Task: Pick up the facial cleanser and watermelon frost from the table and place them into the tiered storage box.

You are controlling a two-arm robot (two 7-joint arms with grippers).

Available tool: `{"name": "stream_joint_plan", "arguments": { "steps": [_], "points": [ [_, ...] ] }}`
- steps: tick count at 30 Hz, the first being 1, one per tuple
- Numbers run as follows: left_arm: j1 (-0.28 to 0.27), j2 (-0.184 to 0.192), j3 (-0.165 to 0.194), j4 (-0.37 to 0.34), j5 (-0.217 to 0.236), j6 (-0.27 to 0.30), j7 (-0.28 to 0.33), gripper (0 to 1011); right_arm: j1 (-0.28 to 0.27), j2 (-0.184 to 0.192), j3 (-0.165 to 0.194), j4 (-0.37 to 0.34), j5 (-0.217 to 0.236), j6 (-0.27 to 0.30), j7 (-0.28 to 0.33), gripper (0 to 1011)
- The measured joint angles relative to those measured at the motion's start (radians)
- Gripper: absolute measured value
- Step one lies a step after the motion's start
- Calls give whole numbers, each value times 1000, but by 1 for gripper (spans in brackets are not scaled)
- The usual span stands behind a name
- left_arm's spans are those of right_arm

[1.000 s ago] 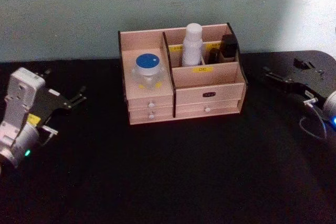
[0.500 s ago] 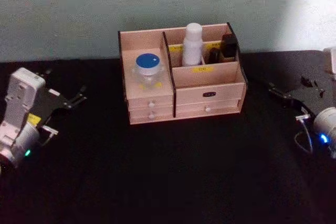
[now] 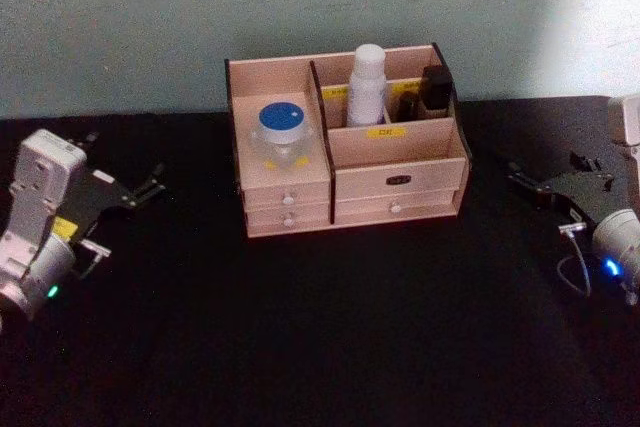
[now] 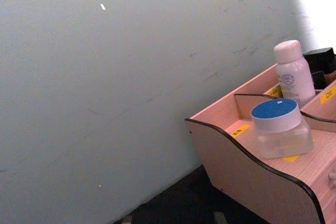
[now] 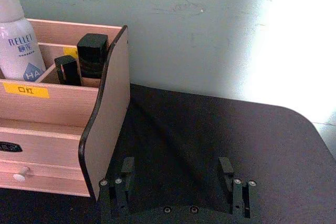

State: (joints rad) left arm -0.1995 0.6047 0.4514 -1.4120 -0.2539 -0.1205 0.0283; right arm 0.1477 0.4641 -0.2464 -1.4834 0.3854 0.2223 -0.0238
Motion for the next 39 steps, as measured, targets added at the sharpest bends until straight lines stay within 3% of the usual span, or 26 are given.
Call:
{"name": "stream_joint_plan", "arguments": {
  "steps": [39],
  "points": [
    [0, 0, 0, 0, 0, 0, 0, 1001, -1, 4, 0, -5, 4, 0, 2, 1003]
  ]
}}
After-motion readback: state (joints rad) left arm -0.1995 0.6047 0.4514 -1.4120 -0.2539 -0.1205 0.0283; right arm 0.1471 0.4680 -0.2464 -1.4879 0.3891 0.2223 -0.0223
